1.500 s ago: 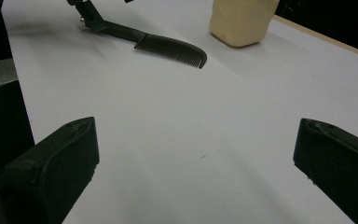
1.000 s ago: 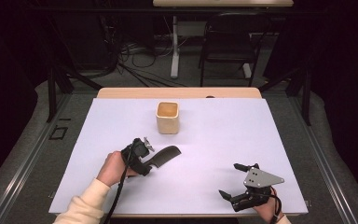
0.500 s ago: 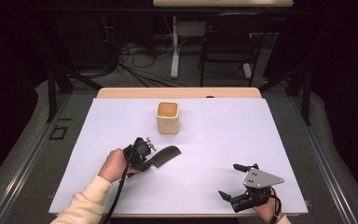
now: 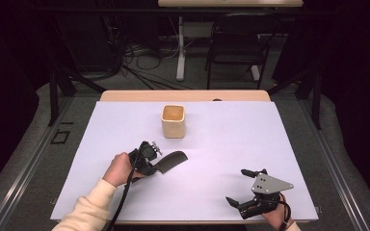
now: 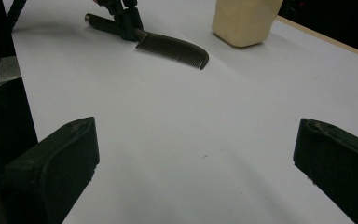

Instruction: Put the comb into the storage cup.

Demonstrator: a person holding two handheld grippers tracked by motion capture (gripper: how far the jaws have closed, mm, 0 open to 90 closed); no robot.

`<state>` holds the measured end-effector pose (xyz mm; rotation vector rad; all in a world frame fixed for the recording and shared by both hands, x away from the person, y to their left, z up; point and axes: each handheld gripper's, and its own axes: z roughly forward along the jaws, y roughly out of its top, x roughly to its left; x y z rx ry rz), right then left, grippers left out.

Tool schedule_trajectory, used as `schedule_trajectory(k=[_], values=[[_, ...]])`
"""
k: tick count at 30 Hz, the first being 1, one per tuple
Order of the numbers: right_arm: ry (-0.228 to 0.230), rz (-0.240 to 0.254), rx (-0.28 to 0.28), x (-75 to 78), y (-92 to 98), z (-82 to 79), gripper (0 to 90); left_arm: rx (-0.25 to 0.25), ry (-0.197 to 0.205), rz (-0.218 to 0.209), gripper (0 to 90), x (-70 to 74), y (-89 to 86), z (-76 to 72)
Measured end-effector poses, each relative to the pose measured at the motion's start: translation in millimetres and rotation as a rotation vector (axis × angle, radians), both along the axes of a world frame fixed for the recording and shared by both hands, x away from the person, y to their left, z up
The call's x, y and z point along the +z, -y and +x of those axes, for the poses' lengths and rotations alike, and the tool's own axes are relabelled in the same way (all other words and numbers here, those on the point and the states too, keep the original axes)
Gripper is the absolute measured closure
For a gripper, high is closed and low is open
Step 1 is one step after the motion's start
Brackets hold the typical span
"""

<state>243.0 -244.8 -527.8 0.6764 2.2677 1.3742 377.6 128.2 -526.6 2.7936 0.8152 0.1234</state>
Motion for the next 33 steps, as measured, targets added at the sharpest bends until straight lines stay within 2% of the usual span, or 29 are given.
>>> schedule_trajectory(k=[12,20,24,33], values=[[-0.002,0.004,-0.003,0.2,0.3,0.0,0.0,0.012,-0.014,-0.034,72.4,1.2,-5.9,-2.6],[-0.003,0.002,-0.004,0.2,0.5,0.0,0.0,0.014,0.009,-0.067,72.4,7.4,-9.9,-6.5],[-0.005,0.002,-0.008,0.0,0.2,0.1,0.0,0.031,0.024,-0.109,72.4,12.4,-14.6,-10.0],[0.0,0.004,-0.006,0.2,0.9,0.3,0.0,0.04,0.04,-0.16,72.4,17.6,-22.8,-13.9]])
